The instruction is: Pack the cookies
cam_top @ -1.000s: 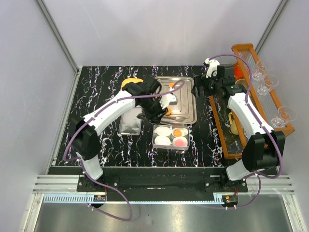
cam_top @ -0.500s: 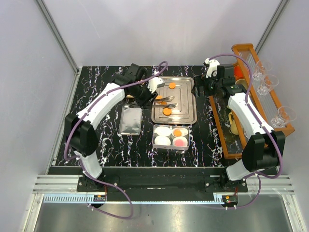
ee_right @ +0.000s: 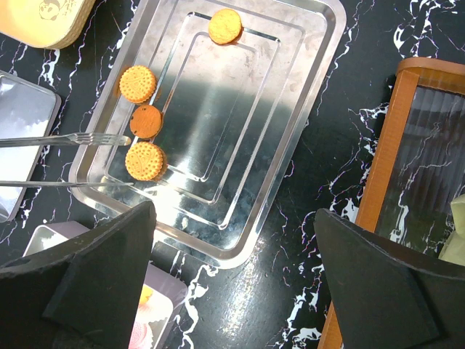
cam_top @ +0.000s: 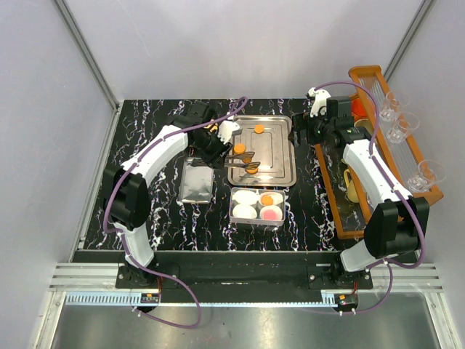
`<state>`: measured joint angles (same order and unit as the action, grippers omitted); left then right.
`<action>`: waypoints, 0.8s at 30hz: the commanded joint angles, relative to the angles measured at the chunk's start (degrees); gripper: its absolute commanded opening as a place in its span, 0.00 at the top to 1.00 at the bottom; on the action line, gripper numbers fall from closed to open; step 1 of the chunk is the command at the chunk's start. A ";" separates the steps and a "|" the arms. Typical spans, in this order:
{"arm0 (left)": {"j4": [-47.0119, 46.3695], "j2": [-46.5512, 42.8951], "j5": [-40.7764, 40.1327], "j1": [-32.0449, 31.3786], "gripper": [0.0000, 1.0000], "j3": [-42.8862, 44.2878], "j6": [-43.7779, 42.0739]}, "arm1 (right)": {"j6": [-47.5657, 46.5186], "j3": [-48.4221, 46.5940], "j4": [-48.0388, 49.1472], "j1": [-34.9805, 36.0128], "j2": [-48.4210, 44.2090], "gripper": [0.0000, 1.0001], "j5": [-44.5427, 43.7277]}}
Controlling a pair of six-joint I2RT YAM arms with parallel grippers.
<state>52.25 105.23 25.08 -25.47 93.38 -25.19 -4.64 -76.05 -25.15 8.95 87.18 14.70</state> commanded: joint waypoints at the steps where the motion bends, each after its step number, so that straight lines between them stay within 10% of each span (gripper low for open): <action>1: -2.68 -0.03 1.82 0.42 0.55 -1.36 -0.74 | 0.16 -1.03 1.24 -0.25 -0.52 0.00 1.65; 24: -5.58 1.20 -0.91 2.18 0.55 -5.76 -2.06 | 0.34 -1.29 1.06 -0.16 -0.08 0.00 2.35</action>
<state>48.88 106.28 24.47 -23.86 88.23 -26.06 -4.62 -76.05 -25.15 8.95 87.18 16.10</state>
